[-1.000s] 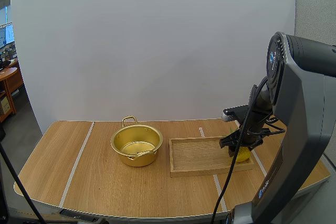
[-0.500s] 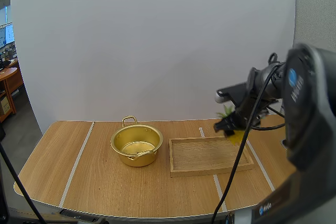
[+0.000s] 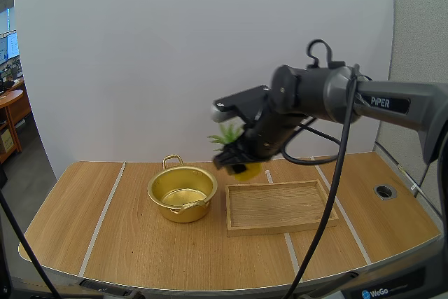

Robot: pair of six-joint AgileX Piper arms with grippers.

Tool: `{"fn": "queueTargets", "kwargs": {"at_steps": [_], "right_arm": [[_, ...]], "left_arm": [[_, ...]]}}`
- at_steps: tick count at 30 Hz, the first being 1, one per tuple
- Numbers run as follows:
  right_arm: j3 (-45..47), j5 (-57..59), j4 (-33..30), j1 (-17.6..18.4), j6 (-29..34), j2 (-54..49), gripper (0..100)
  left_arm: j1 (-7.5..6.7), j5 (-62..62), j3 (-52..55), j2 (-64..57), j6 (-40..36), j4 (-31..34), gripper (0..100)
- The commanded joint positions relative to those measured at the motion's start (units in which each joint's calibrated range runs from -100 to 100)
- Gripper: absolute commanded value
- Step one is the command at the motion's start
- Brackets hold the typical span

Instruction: Open the pot, put the pineapple inside, and close it

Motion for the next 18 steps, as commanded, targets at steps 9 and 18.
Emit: {"fn": "queueTargets", "kwargs": {"at_steps": [9,18], "right_arm": [[-8.68,1.38,0.34,6.39,1.60,12.64,0],[-16.34,0.95,0.34,7.88,1.60,23.17,0]], "left_arm": [[-0.01,-1.90,-0.52,-0.44,-0.56,0.25,0],[-0.01,-1.90,-0.52,-0.44,-0.56,0.25,0]]}}
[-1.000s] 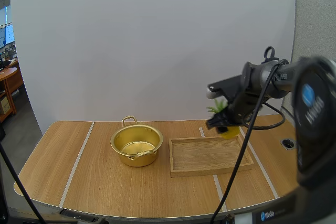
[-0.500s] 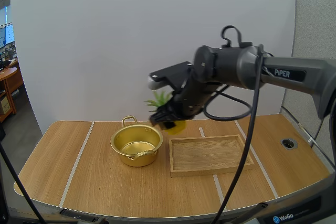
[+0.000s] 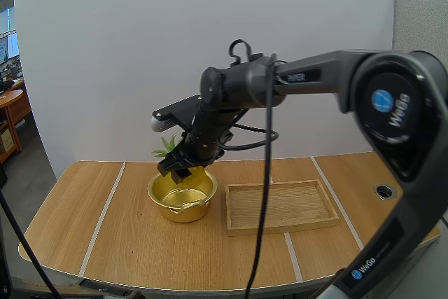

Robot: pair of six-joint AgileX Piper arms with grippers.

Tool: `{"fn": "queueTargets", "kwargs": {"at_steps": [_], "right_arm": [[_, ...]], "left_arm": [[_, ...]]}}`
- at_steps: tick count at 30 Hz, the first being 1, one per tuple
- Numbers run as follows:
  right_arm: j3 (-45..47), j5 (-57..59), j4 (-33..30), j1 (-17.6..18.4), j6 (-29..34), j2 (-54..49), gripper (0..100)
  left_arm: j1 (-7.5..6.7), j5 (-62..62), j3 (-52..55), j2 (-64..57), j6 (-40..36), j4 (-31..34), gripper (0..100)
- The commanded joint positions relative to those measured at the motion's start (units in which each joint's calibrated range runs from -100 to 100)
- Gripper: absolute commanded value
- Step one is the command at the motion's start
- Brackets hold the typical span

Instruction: Open the pot, put the pineapple inside, and close it

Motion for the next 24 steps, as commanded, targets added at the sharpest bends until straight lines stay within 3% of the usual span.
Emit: {"fn": "queueTargets", "kwargs": {"at_steps": [1,24], "right_arm": [[-2.08,-0.76,0.12,0.12,0.11,2.56,0],[-2.50,-7.89,-2.57,0.12,-0.28,16.11,0]], "left_arm": [[-0.01,-1.90,-0.52,-0.44,-0.56,0.25,0],[-0.01,-1.90,-0.52,-0.44,-0.56,0.25,0]]}}
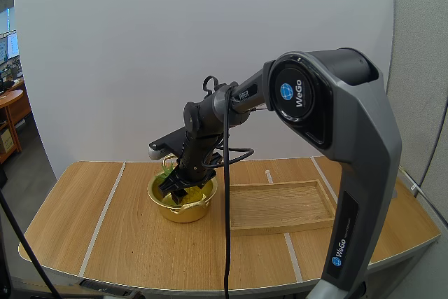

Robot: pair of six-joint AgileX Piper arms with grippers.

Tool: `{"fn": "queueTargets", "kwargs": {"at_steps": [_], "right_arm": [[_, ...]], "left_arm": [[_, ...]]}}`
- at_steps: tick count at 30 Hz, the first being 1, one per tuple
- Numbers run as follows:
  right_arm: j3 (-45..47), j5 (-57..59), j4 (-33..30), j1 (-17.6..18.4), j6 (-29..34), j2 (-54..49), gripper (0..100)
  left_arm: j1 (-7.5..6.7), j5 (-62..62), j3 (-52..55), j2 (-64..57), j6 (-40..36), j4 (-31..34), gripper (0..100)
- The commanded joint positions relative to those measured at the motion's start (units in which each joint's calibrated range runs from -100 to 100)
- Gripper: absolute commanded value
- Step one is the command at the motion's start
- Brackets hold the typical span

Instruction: Open the pot, put the pineapple inside, and close it

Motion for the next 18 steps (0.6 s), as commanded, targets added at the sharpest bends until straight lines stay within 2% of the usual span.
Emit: {"fn": "queueTargets", "kwargs": {"at_steps": [1,11,12,13,15,16,18], "right_arm": [[-0.41,-0.73,-0.94,0.05,-0.28,0.77,0],[-0.41,-0.22,-1.42,0.05,-0.14,1.38,1],[-0.41,-0.22,-1.42,0.05,-0.14,1.38,14],[-0.41,-0.22,-1.42,0.05,-0.14,1.38,30],[-0.41,-0.39,-2.05,0.05,-0.14,1.38,72],[-0.41,-0.39,-2.59,0.05,0.54,1.38,100],[-0.41,-0.39,-3.79,0.05,1.81,1.38,100]], "left_arm": [[-0.01,-1.90,-0.52,-0.44,-0.56,0.25,0],[-0.01,-1.90,-0.52,-0.44,-0.56,0.25,0],[-0.01,-1.90,-0.52,-0.44,-0.56,0.25,0],[-0.01,-1.90,-0.52,-0.44,-0.56,0.25,0],[-0.01,-1.90,-0.52,-0.44,-0.56,0.25,0],[-0.01,-1.90,-0.52,-0.44,-0.56,0.25,0],[-0.01,-1.90,-0.52,-0.44,-0.56,0.25,0]]}}
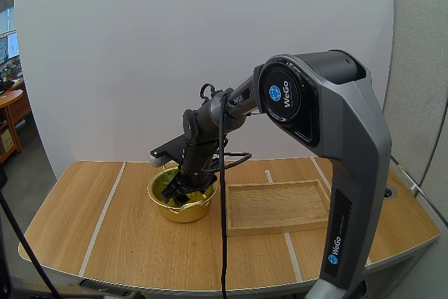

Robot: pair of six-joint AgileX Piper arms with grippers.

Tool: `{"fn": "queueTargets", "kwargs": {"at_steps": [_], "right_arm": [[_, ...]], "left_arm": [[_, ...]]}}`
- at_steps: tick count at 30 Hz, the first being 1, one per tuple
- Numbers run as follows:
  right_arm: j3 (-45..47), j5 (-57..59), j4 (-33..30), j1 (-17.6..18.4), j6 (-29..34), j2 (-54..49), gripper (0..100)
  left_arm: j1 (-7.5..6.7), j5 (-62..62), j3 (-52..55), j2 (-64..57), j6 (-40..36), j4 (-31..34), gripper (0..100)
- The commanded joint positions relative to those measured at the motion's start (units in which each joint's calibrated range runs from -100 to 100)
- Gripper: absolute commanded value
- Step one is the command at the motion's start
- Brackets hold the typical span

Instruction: Open the pot, put the pineapple inside, and close it

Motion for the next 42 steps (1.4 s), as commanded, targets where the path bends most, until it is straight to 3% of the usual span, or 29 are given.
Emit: {"fn": "queueTargets", "kwargs": {"at_steps": [1,12,23,35,42], "right_arm": [[-0.41,-0.03,-1.46,0.05,1.12,-0.38,100],[-0.41,4.82,-0.36,0.05,1.33,-9.45,100],[0.32,16.71,-0.11,0.05,2.61,-28.09,100],[12.36,23.32,-0.11,0.05,3.86,-51.82,100],[13.81,32.49,-0.45,0.05,5.76,-64.44,100]], "left_arm": [[-0.01,-1.90,-0.52,-0.44,-0.56,0.25,0],[-0.01,-1.90,-0.52,-0.44,-0.56,0.25,0],[-0.01,-1.90,-0.52,-0.44,-0.56,0.25,0],[-0.01,-1.90,-0.52,-0.44,-0.56,0.25,0],[-0.01,-1.90,-0.52,-0.44,-0.56,0.25,0]]}}
